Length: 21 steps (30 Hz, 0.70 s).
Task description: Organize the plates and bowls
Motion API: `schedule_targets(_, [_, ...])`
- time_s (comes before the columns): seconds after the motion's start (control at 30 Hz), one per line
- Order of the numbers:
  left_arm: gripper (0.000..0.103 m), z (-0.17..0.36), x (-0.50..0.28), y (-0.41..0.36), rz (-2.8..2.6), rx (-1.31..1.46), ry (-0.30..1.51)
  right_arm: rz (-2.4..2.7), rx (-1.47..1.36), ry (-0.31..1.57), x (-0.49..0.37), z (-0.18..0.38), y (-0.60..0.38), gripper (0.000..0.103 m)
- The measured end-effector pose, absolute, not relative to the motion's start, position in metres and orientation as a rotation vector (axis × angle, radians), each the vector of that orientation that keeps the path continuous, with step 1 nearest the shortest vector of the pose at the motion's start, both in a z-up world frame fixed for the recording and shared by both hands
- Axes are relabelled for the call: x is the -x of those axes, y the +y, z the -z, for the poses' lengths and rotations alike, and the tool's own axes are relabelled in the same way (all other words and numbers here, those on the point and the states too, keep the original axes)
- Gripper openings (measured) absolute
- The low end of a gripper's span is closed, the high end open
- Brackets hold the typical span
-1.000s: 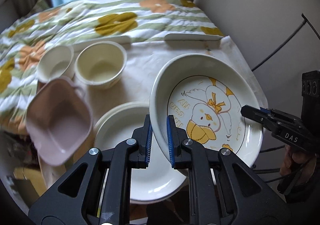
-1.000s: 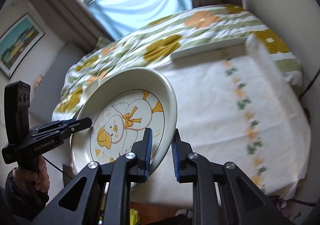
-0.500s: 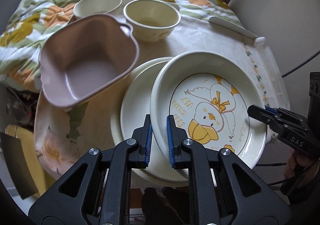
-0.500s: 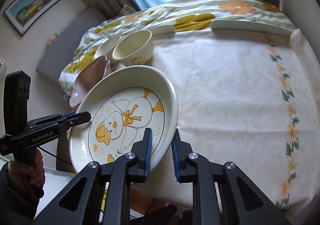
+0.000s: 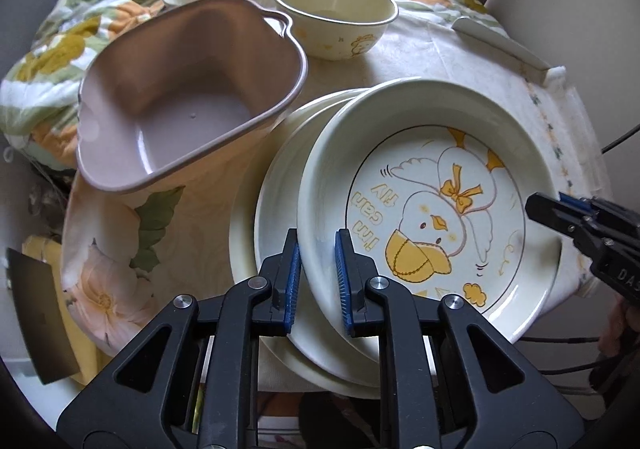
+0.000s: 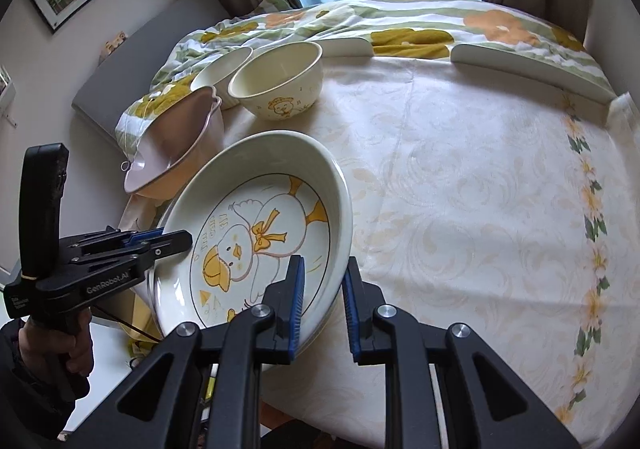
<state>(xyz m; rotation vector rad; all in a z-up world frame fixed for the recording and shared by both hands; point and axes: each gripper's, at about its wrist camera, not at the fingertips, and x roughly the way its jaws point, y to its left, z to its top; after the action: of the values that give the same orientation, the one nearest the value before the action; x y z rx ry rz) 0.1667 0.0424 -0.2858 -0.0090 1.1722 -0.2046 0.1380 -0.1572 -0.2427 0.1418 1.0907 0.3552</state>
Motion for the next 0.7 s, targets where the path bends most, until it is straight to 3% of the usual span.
schedule_targets(0.7, [0.018,0.277,-0.156,0.019,0.090,-0.238,1.103,-0.327,0.015,1.076,-0.143,0.246,-0.138,0.017])
